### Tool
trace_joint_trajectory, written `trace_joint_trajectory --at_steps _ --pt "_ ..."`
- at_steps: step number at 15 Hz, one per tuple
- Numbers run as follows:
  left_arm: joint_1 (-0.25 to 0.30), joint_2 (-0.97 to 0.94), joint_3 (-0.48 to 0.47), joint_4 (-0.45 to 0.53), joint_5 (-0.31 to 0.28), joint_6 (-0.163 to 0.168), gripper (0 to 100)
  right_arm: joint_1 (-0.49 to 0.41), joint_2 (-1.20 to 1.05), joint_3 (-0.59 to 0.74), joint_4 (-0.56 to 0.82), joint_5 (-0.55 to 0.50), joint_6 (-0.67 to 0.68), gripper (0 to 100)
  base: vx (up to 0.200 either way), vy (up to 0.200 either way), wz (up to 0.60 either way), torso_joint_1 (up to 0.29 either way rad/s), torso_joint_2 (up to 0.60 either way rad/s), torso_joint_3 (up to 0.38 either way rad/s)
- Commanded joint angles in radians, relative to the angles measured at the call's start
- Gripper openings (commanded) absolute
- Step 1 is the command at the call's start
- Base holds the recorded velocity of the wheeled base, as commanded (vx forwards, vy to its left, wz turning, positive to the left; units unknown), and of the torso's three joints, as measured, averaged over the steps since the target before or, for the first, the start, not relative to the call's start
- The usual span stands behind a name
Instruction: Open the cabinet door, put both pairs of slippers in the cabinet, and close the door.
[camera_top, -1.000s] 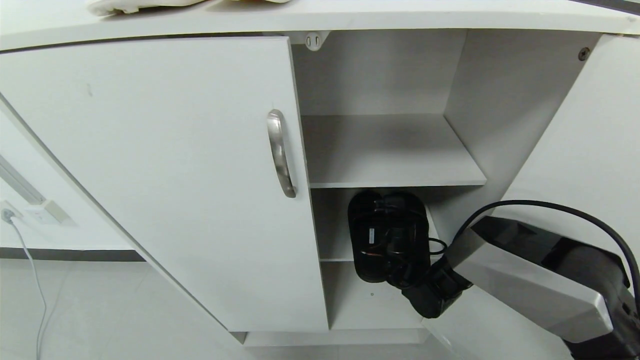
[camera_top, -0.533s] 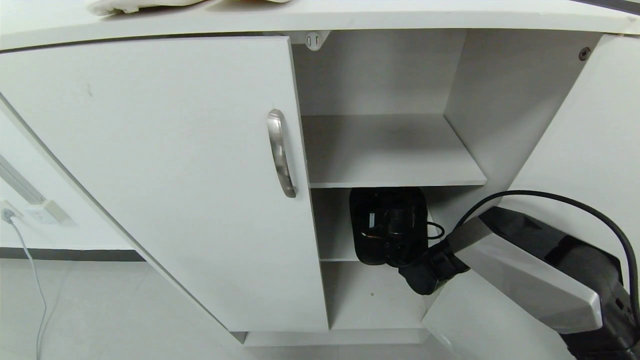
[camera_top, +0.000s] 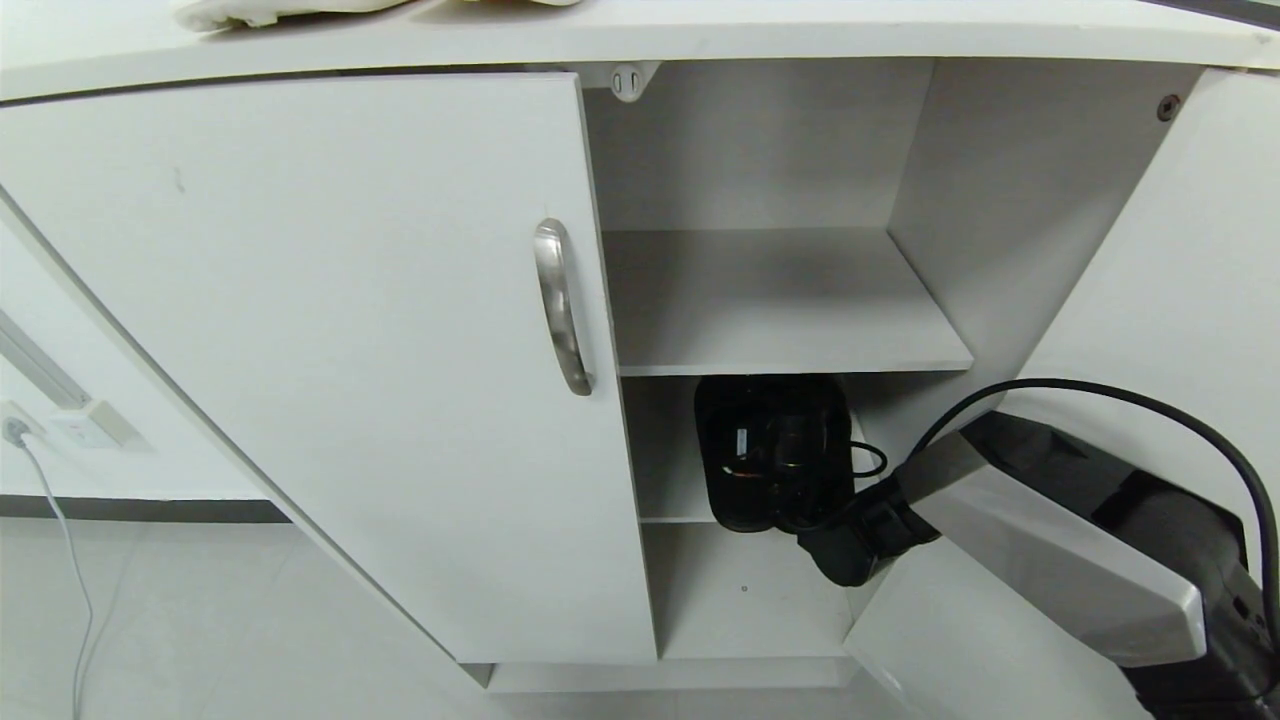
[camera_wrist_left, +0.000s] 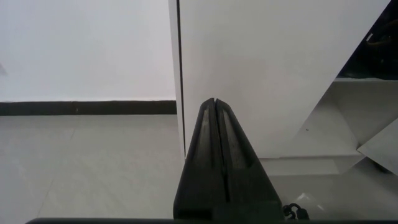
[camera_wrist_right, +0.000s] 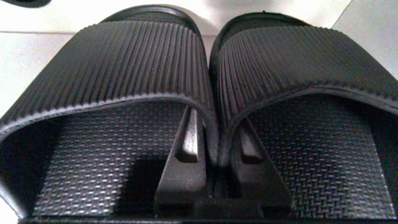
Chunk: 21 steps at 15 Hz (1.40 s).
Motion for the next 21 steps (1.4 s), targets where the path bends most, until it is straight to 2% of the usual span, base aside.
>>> trace_joint_trajectory --at_steps 1,3,4,7,11,16,19,21 --pt "0.0 0.001 0.0 0.0 0.0 0.0 0 0.0 0.005 0.003 0.0 0.001 0.0 0 0.0 0.0 0.0 0.0 0.0 0.0" --pt "0.0 0.001 0.0 0.0 0.0 0.0 0 0.0 0.005 0.006 -0.002 0.001 0.001 0 0.0 0.0 0.0 0.0 0.0 0.0" --pt "0.0 0.001 0.0 0.0 0.0 0.0 0 0.0 0.005 0.011 -0.002 0.001 0.001 100 0.0 0.0 0.0 0.0 0.0 0.0" --pt "0.0 0.001 0.0 0.0 0.0 0.0 0 0.008 -0.023 0.067 -0.01 0.001 0.001 100 0.0 0.0 0.0 0.0 0.0 0.0" --pt "0.0 0.001 0.0 0.0 0.0 0.0 0 0.028 -0.147 0.239 -0.065 0.014 0.0 100 0.0 0.0 0.0 0.0 0.0 0.0" --pt "0.0 0.001 0.001 0.0 -0.001 0.001 0 0.086 -0.299 0.549 -0.229 0.014 0.0 100 0.0 0.0 0.0 0.0 0.0 0.0" --pt "0.0 0.001 0.0 0.0 -0.001 0.004 0 0.172 -0.411 0.768 -0.332 0.011 0.0 100 0.0 0.0 0.0 0.0 0.0 0.0" --pt "0.0 0.001 0.0 0.0 -0.003 0.004 0 0.215 -0.515 0.903 -0.341 0.016 -0.009 100 0.0 0.0 0.0 0.0 0.0 0.0"
